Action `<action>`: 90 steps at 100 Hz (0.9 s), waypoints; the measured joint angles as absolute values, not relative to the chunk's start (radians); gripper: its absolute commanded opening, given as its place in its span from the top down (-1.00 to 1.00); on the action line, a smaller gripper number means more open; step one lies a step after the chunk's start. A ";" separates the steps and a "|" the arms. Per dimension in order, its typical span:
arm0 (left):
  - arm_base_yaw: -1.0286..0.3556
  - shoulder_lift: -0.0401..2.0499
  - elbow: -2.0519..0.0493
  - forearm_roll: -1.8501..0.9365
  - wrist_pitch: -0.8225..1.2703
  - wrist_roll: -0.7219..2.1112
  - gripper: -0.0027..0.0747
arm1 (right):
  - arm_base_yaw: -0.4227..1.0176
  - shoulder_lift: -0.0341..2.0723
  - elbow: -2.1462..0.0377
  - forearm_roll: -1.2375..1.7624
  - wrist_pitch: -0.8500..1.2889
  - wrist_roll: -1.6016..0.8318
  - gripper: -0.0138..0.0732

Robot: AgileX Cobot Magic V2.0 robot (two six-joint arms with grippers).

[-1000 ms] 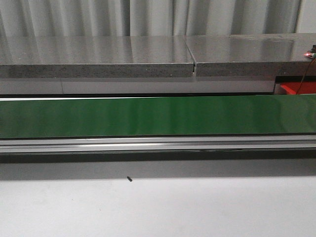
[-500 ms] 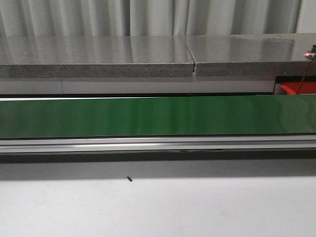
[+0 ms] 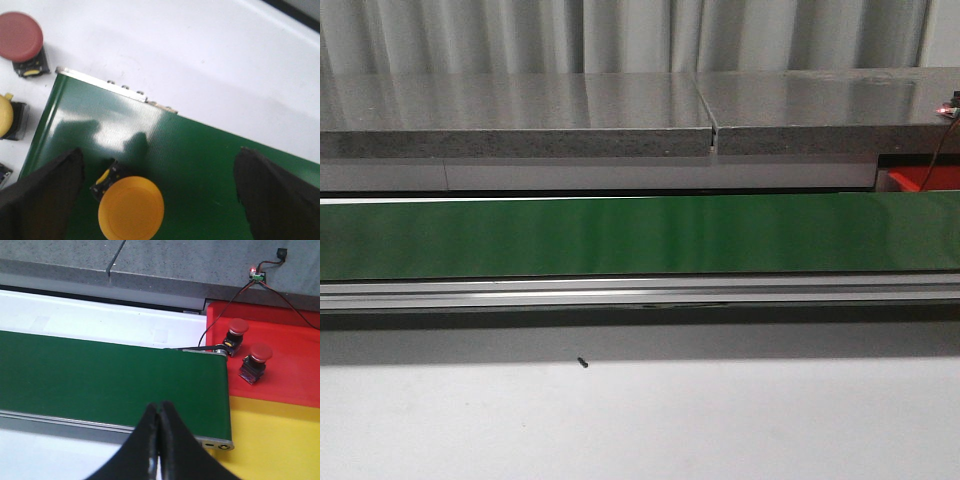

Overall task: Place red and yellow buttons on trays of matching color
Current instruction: 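Carry the yellow button onto the belt and open the left gripper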

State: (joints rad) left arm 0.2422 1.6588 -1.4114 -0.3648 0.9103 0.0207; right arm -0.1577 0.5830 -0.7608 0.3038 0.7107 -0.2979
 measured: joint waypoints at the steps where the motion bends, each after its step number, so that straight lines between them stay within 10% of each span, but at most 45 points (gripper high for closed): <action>1: 0.242 1.659 -1.414 -0.367 0.912 0.021 -0.63 | -0.158 0.583 -0.761 0.304 0.711 -0.298 0.83; 90: 0.497 1.817 -1.448 -0.199 0.931 -0.191 -0.62 | -0.158 0.583 -0.761 0.304 0.711 -0.298 0.83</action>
